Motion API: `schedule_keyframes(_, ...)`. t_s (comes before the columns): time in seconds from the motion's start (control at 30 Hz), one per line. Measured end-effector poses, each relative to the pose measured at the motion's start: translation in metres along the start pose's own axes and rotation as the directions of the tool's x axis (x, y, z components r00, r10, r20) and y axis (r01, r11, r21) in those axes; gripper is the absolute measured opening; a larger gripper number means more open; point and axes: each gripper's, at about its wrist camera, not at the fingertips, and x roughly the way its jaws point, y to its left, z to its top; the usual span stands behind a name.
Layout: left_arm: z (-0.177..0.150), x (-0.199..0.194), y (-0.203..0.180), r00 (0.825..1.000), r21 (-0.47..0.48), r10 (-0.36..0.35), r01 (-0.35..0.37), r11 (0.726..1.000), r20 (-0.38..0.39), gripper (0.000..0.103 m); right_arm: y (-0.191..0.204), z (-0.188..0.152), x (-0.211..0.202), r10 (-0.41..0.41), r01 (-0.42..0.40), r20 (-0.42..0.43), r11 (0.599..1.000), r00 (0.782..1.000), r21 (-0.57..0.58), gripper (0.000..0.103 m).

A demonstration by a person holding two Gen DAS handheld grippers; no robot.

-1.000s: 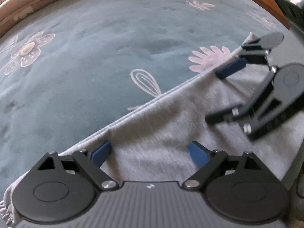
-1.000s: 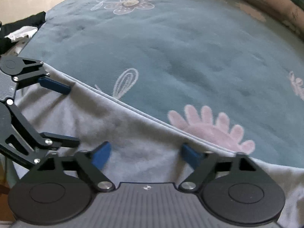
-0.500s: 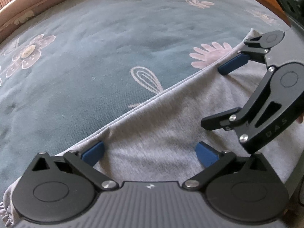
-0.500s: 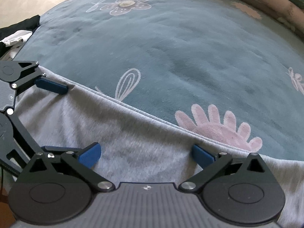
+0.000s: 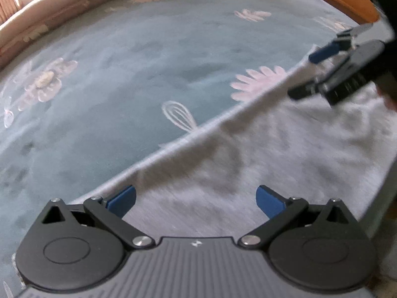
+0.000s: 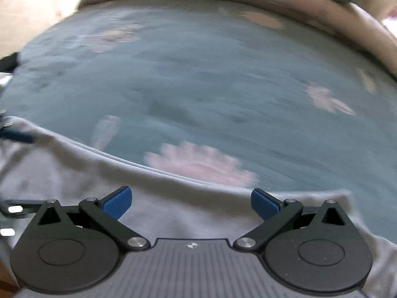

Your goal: Fold clothes

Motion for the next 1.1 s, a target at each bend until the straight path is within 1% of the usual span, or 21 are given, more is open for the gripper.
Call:
schedule_keyframes(0.07, -0.005, 0.003, -0.007, 1.000, 0.001, -0.009, 0.009, 1.000, -0.020, 0.102, -0.019, -0.007, 0.008, -0.047, 0.048, -0.029, 0.999, 0.998, 0.021, 0.103)
schedule_keyframes(0.1, -0.008, 0.005, -0.011, 0.999, -0.003, -0.011, 0.010, 1.000, -0.034, 0.102, -0.025, -0.009, 0.012, -0.054, 0.055, -0.036, 0.998, 0.998, 0.028, 0.103)
schedule_keyframes(0.17, -0.010, 0.012, -0.013, 0.998, -0.021, -0.013, 0.012, 1.000, -0.055, 0.102, -0.035, -0.012, 0.023, -0.053, 0.054, -0.040, 0.998, 0.998, 0.041, 0.103)
schedule_keyframes(0.27, -0.012, 0.025, -0.008, 0.994, -0.091, -0.019, 0.009, 0.996, -0.107, 0.102, -0.041, -0.010, 0.039, -0.039, 0.042, -0.049, 0.997, 0.998, 0.065, 0.103)
schedule_keyframes(0.33, -0.011, 0.028, -0.003, 0.994, -0.150, -0.025, 0.008, 0.989, -0.108, 0.102, -0.044, -0.007, 0.043, -0.024, 0.029, -0.055, 0.995, 0.998, 0.091, 0.103)
schedule_keyframes(0.43, -0.008, 0.030, 0.001, 0.993, -0.210, -0.023, -0.002, 0.978, -0.119, 0.102, -0.045, -0.008, 0.043, -0.013, 0.019, -0.056, 0.995, 0.998, 0.102, 0.103)
schedule_keyframes(0.63, -0.001, 0.035, -0.003, 0.988, -0.247, 0.018, -0.056, 0.967, -0.153, 0.102, -0.048, -0.008, 0.044, 0.001, 0.005, -0.056, 0.995, 0.998, 0.102, 0.103)
schedule_keyframes(0.9, -0.003, 0.033, -0.003, 0.987, -0.326, 0.071, -0.115, 0.938, -0.145, 0.103, -0.050, -0.006, 0.046, 0.006, -0.001, -0.062, 0.996, 0.998, 0.088, 0.103)
schedule_keyframes(1.0, -0.007, 0.031, -0.005, 0.990, -0.352, 0.092, -0.125, 0.928, -0.110, 0.103, -0.049, -0.006, 0.046, 0.007, -0.002, -0.056, 0.997, 0.998, 0.074, 0.103)
schedule_keyframes(1.1, -0.012, 0.030, -0.009, 0.989, -0.354, 0.126, -0.143, 0.924, -0.071, 0.103, -0.049, -0.010, 0.045, 0.007, -0.005, -0.031, 0.998, 1.000, 0.067, 0.103)
